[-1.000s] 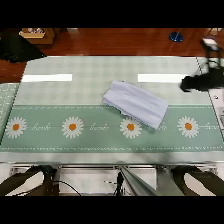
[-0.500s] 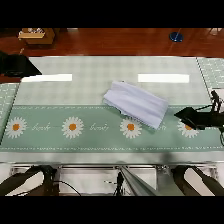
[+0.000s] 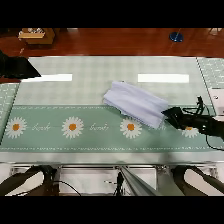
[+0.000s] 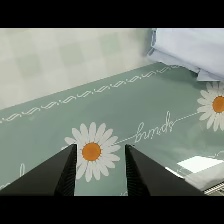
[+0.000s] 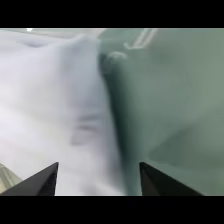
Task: Fold the shirts.
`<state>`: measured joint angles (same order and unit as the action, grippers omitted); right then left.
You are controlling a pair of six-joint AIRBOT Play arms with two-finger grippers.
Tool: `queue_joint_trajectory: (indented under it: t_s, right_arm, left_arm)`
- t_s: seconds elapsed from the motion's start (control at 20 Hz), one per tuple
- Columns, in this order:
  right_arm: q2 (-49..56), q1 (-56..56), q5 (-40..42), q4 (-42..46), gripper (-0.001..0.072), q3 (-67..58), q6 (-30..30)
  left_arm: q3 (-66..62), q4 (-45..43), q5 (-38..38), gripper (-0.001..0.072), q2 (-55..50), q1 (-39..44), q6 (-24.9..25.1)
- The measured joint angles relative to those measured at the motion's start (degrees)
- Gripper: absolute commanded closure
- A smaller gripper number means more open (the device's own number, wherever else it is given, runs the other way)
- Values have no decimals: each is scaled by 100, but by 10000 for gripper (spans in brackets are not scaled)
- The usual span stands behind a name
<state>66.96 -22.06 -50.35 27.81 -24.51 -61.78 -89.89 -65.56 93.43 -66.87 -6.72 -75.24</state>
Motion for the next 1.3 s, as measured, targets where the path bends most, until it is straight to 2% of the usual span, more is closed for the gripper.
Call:
queue_joint_trajectory:
  t_s: [0.1, 0.15, 0.25, 0.45, 0.6, 0.8, 0.95, 1.15, 1.3]
  right_arm:
    - [260, 426, 323, -380, 641, 17, 70]
    - [354, 590, 476, -568, 690, 7, 92]
    - [428, 734, 560, -817, 691, -94, 216]
    - [39, 365, 52, -942, 691, -667, 323]
    - [-581, -334, -402, -262, 691, -1399, -205]
    - [-1200, -1582, -1384, 1753, 691, -2597, -1266]
    - [-1375, -2459, -2341, 3246, 692, -3200, -1794]
    - [-1449, -3289, -3554, 5309, 691, -3512, -2107]
    - [-1469, -3685, -4129, 6642, 691, -3585, -2299]
  left_arm:
    - [0, -2, 2, 323, 0, 0, 0]
    - [0, -2, 2, 323, 0, 0, 0]
    - [0, -4, 4, 323, 0, 0, 0]
    - [0, -4, 4, 323, 0, 0, 0]
    - [0, -4, -52, 323, 0, 0, 0]
    - [0, -7, -262, 323, 0, 0, 0]
    - [0, -4, -424, 323, -9, 0, 0]
    - [2, -4, -623, 323, -116, 0, 7]
    - [2, -4, -741, 324, -267, 0, 37]
